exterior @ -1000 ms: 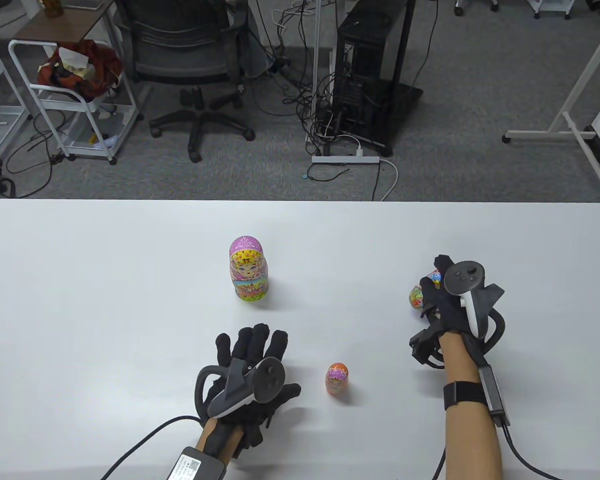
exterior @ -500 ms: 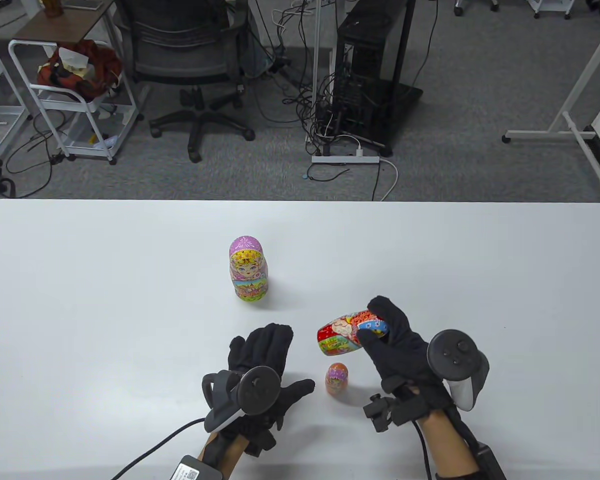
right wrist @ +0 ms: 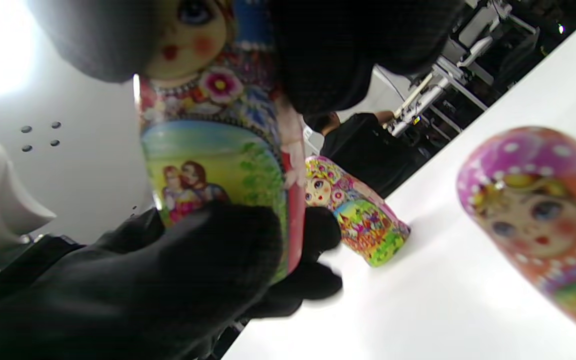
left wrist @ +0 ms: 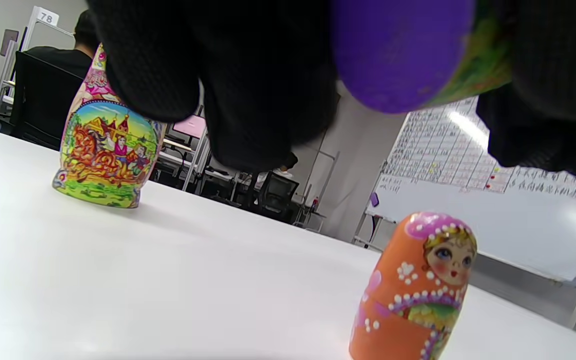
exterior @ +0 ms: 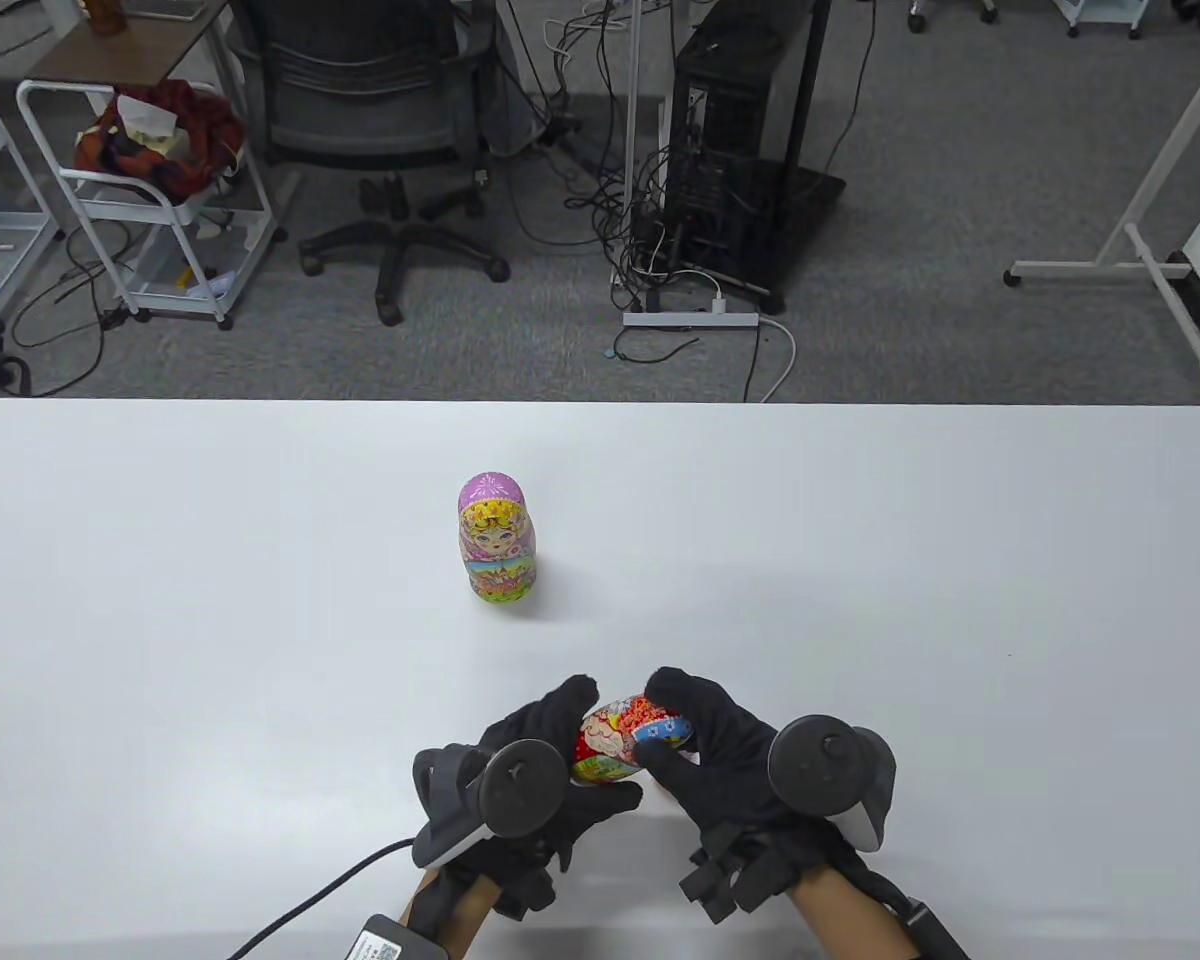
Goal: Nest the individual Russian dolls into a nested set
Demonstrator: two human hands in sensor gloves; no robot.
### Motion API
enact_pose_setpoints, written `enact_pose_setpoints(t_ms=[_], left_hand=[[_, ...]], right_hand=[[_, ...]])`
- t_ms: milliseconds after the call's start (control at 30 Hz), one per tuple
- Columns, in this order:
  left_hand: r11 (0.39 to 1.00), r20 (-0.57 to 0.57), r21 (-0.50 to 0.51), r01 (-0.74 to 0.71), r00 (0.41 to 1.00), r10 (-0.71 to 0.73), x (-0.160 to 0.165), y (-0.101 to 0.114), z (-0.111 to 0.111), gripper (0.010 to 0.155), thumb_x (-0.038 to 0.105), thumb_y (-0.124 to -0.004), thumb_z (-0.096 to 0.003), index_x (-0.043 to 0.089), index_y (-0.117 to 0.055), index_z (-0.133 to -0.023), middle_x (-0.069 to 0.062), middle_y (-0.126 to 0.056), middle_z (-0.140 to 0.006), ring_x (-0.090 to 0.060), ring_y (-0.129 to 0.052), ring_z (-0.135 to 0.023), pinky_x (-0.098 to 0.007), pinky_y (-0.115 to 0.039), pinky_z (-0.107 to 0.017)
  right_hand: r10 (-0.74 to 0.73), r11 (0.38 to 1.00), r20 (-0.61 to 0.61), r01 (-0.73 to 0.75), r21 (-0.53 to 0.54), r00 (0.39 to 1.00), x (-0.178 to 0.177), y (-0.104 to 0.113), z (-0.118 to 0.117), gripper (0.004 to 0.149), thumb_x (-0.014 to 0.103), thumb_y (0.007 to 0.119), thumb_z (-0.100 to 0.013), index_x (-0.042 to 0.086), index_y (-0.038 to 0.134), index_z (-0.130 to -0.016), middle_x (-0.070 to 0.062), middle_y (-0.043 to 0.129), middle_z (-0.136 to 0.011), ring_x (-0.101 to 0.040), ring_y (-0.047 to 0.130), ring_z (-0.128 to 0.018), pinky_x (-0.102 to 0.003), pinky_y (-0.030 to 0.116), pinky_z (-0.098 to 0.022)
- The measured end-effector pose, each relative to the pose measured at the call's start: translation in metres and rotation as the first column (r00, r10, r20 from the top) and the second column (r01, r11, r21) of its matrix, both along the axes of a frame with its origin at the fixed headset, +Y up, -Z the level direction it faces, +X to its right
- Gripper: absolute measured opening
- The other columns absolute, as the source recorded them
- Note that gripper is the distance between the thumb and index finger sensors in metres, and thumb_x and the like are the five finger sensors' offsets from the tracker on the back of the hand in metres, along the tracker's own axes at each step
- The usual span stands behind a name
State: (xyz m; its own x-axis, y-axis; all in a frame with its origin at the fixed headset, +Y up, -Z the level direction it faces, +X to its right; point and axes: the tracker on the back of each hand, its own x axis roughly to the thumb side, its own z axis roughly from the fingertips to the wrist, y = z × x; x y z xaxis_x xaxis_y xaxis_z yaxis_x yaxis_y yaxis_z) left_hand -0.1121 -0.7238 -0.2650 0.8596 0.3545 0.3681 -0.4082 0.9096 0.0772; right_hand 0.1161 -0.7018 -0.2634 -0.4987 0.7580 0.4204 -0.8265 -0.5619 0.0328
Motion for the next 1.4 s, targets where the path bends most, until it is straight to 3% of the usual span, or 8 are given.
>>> enact_pose_setpoints(t_ms=[1133,1233,1300,1400], left_hand=[[0.999,-0.018,-0.041,0.032,0.999,-0.033,0.002,0.003,-0.004,0.094,0.074,-0.087,-0.0286,0.011,-0.07,-0.096,-0.003,-0.101,-0.079,-0.014,-0.111,-0.063,-0.042,-0.089,-0.059],[0.997,-0.058,-0.065,0.047,0.997,-0.051,-0.002,0.0,-0.007,0.094,0.077,-0.084,-0.0285,0.01,-0.074,-0.093,-0.003,-0.104,-0.074,-0.012,-0.113,-0.058,-0.04,-0.091,-0.057],[0.994,-0.096,-0.105,-0.028,0.995,0.018,-0.01,-0.004,-0.01,0.093,0.074,-0.087,-0.0281,0.01,-0.072,-0.095,-0.004,-0.103,-0.077,-0.013,-0.111,-0.061,-0.041,-0.09,-0.058],[0.997,-0.096,-0.073,0.025,0.995,-0.032,-0.015,-0.005,-0.011,0.093,0.075,-0.086,-0.0287,0.013,-0.07,-0.096,-0.003,-0.101,-0.079,-0.013,-0.109,-0.062,-0.042,-0.088,-0.058]], right_hand=[[0.095,0.99,0.094,-0.103,0.094,0.991,-0.009,0.003,0.01,0.061,0.053,0.075,-0.046,0.043,0.04,-0.095,-0.015,0.065,-0.095,-0.021,0.088,-0.064,-0.043,0.076,-0.055],[0.101,0.986,0.135,-0.118,0.121,0.986,-0.009,0.005,0.011,0.062,0.052,0.076,-0.046,0.043,0.039,-0.095,-0.016,0.062,-0.095,-0.021,0.087,-0.064,-0.043,0.075,-0.055],[0.103,0.981,0.153,-0.125,0.146,0.983,-0.006,0.009,0.013,0.062,0.052,0.077,-0.046,0.044,0.039,-0.095,-0.015,0.062,-0.096,-0.021,0.086,-0.065,-0.043,0.075,-0.056],[0.097,0.979,0.204,-0.13,0.155,0.974,0.004,0.018,0.012,0.062,0.053,0.076,-0.047,0.046,0.037,-0.094,-0.014,0.059,-0.097,-0.021,0.085,-0.068,-0.044,0.074,-0.058]])
